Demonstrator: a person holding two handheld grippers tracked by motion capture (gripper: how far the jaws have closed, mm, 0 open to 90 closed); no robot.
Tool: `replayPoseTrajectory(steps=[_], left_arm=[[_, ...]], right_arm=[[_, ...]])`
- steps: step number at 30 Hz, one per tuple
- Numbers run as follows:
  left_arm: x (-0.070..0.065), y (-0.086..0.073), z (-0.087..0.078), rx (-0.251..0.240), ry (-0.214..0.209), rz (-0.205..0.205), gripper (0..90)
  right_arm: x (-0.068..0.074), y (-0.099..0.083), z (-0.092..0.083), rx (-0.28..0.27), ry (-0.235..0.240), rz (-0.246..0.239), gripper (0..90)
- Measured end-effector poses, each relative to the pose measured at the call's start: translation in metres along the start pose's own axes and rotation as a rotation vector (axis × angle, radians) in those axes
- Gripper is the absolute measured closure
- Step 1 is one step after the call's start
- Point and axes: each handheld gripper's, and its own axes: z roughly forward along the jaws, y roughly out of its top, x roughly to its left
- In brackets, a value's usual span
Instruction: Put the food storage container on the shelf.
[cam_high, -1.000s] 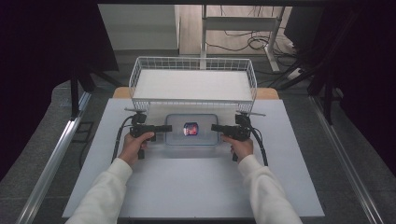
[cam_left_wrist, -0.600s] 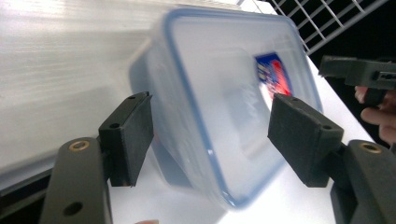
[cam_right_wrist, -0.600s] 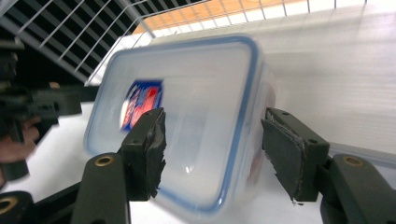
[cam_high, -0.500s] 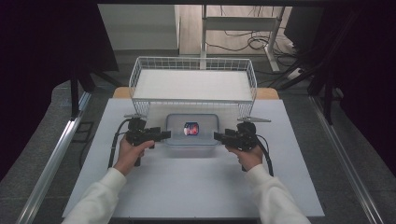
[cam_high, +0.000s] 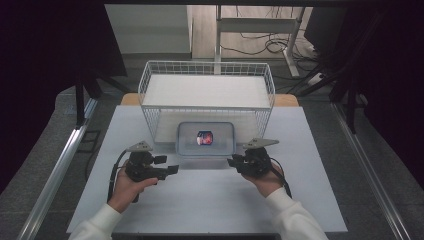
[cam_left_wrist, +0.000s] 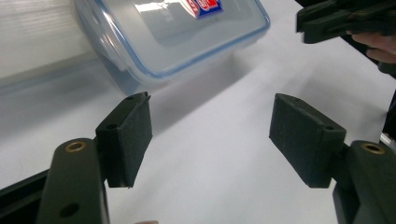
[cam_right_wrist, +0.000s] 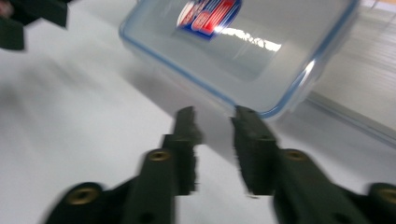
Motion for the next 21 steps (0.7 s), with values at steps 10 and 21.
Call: replayPoseTrajectory(steps=[10,21], left_arm=[[-0.018,-0.028,-0.010,0.051,0.005,0.027,29.0],[-0.028,-0.045,-0.017,0.085,0.006,0.064,28.5]], right_arm=[[0.023,-0.002,0.036,0.098,0.016,-0.103,88.7],[0.040,0.003,0.075,0.143,0.024,-0.130,88.8]])
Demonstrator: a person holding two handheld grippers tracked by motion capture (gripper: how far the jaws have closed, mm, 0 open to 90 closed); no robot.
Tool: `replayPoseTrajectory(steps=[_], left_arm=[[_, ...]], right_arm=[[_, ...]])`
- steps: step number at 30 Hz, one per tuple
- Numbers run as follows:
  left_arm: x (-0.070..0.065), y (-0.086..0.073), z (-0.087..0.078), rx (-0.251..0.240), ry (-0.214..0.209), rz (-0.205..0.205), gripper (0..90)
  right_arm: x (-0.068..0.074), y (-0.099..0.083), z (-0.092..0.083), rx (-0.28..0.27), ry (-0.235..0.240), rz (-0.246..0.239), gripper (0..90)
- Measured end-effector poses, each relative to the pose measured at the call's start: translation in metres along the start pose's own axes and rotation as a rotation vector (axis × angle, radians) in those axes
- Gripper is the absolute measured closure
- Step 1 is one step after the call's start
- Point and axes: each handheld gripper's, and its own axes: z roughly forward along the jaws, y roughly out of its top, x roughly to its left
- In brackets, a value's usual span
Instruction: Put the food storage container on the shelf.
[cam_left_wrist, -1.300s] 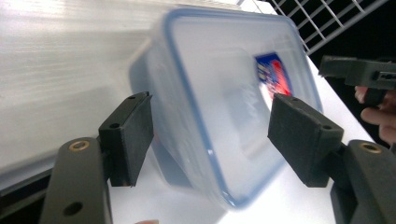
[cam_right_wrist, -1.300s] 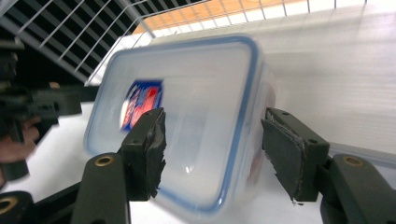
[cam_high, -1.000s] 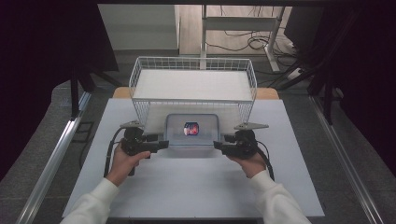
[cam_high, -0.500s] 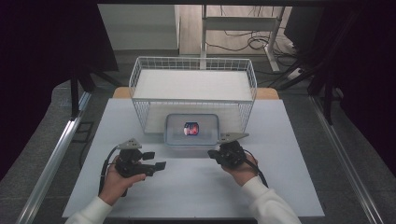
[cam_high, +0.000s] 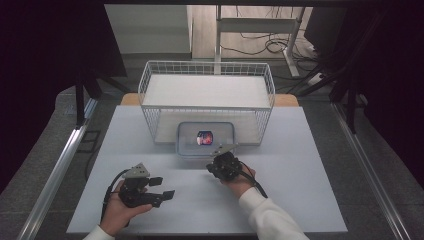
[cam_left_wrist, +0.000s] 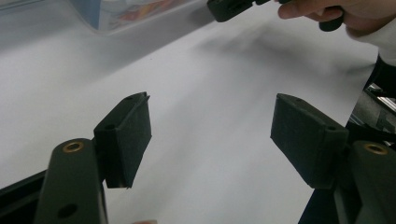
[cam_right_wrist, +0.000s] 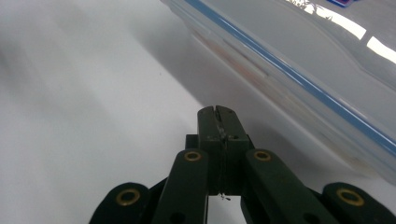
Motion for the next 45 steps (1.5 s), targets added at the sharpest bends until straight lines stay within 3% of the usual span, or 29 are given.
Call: replayPoseTrajectory(steps=[9,14,25,35,45], left_arm=[[0.001,0.001,0.000,-0.003,-0.010,-0.007,27.9],[0.002,0.001,-0.003,-0.027,-0.006,-0.002,28.0],[0.003,0.001,-0.005,-0.045,-0.002,-0.009,28.2],[0.003,0.001,-0.005,-0.044,-0.001,-0.011,28.3],[0.004,0.002,-0.006,-0.041,-0.001,-0.012,28.3]], right_arm=[[-0.002,0.006,0.012,0.009,-0.013,-0.006,88.8],[-0.008,0.011,0.017,-0.002,-0.046,0.018,88.9],[-0.011,0.018,0.017,-0.038,-0.032,0.057,88.9],[-0.019,0.030,0.013,-0.073,-0.066,0.113,88.9],[-0.028,0.038,0.023,-0.094,-0.084,0.144,88.9]])
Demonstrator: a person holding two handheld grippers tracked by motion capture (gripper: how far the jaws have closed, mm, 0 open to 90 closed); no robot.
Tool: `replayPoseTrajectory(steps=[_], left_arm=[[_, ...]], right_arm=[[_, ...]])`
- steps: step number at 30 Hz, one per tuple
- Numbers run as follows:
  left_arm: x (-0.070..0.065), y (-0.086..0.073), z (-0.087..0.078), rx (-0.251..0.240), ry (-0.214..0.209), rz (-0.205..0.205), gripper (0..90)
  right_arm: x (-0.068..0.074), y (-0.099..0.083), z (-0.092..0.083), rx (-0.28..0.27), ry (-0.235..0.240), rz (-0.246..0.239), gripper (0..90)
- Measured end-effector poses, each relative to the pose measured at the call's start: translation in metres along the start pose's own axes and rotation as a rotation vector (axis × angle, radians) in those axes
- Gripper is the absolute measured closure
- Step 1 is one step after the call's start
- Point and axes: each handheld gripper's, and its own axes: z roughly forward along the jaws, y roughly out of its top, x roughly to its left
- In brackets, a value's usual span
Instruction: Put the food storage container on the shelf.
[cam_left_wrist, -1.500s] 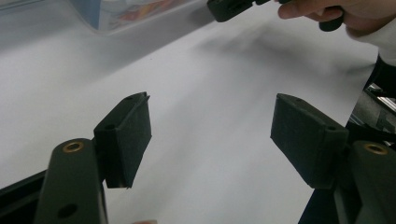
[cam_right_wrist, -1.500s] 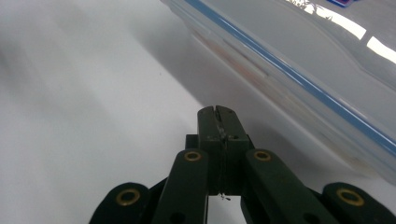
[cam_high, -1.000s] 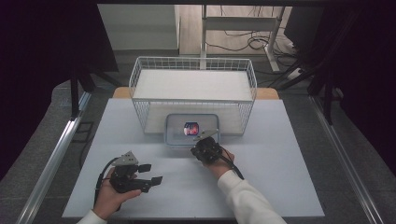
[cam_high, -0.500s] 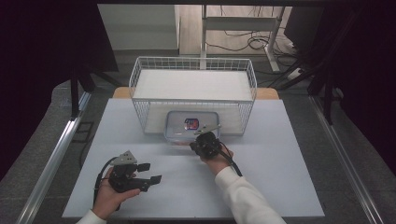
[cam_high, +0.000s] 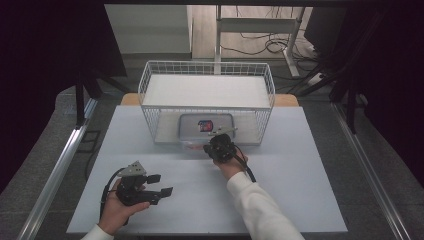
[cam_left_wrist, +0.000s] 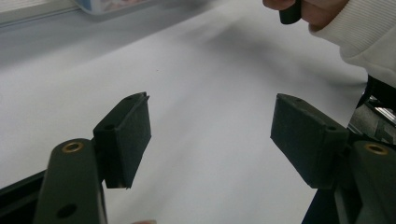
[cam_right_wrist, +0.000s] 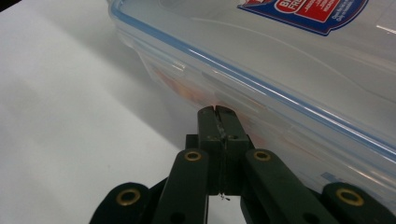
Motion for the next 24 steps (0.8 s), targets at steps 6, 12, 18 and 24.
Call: replayPoseTrajectory(steps=[6,12,18,24], left_arm=[[0.002,0.000,0.000,0.002,0.000,-0.001,28.2],[0.002,-0.001,-0.001,0.003,0.004,-0.002,28.2],[0.002,-0.001,0.000,0.004,0.001,-0.003,28.2],[0.003,-0.001,-0.002,0.002,-0.004,-0.010,28.2]], right_arm=[[-0.004,0.008,0.007,-0.001,-0.018,0.022,88.9],[-0.011,0.012,0.012,-0.016,-0.027,0.046,88.9],[-0.015,0.018,0.020,-0.027,-0.039,0.067,88.9],[-0.016,0.019,0.021,-0.029,-0.048,0.070,88.9]])
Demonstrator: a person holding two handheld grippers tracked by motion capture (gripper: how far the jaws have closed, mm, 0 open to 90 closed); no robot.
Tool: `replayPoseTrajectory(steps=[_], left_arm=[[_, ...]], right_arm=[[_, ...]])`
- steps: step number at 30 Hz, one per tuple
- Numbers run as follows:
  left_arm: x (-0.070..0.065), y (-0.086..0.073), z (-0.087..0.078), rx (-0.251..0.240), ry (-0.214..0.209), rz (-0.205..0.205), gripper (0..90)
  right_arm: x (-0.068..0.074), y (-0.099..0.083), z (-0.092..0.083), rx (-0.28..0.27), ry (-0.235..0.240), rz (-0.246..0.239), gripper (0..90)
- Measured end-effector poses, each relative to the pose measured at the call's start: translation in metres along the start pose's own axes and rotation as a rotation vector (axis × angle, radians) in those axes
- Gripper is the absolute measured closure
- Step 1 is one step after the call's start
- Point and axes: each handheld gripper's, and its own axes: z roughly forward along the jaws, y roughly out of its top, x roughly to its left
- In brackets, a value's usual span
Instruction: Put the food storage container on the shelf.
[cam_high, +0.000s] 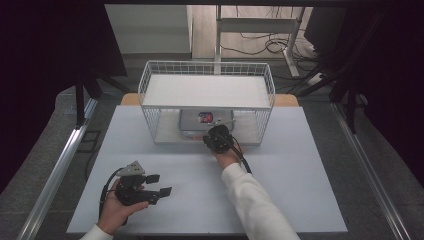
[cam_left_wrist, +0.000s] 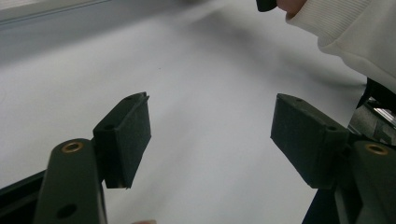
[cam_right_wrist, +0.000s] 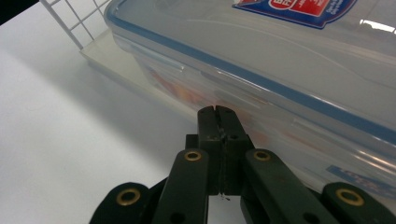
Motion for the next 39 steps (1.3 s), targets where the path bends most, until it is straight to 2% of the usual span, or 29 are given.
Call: replayPoseTrajectory(steps=[15,18,19,21,23,25,27,29,31,32,33,36,39], left_arm=[[-0.001,0.000,0.000,-0.003,0.000,-0.002,28.2],[-0.001,0.000,0.000,-0.007,0.001,-0.002,28.2],[0.001,0.000,-0.001,-0.007,0.003,-0.005,28.2],[0.002,0.000,-0.001,-0.008,0.006,-0.008,28.2],[0.003,0.000,-0.003,-0.013,0.016,-0.013,28.2],[0.004,0.000,-0.004,-0.014,0.020,-0.013,28.2],[0.004,0.000,-0.004,-0.015,0.025,-0.016,28.2],[0.005,0.000,-0.004,-0.014,0.030,-0.018,28.2],[0.005,0.000,-0.003,-0.011,0.034,-0.019,28.2],[0.004,0.000,-0.003,-0.010,0.036,-0.019,28.2],[0.004,0.000,-0.003,-0.008,0.038,-0.021,28.2],[0.004,0.000,-0.001,-0.005,0.045,-0.025,28.1],[0.006,0.000,0.000,-0.001,0.057,-0.029,28.0]], right_arm=[[-0.004,-0.002,-0.003,-0.005,-0.013,0.027,88.9],[0.002,-0.004,-0.015,-0.011,0.018,-0.008,88.8],[0.005,-0.008,-0.026,-0.009,0.034,-0.034,88.8],[0.005,-0.009,-0.031,-0.011,0.040,-0.042,88.8],[0.003,-0.017,-0.055,-0.009,0.061,-0.067,88.8],[0.003,-0.019,-0.061,-0.006,0.064,-0.076,88.8],[0.000,-0.028,-0.085,-0.010,0.080,-0.091,88.8],[-0.002,-0.035,-0.101,-0.015,0.085,-0.103,88.8],[-0.008,-0.055,-0.134,-0.028,0.093,-0.115,88.7],[-0.008,-0.055,-0.134,-0.028,0.093,-0.115,88.7],[-0.011,-0.060,-0.141,-0.028,0.089,-0.122,88.5],[-0.023,-0.088,-0.170,-0.030,0.042,-0.148,87.4],[-0.037,-0.103,-0.182,-0.026,0.026,-0.124,84.3]])
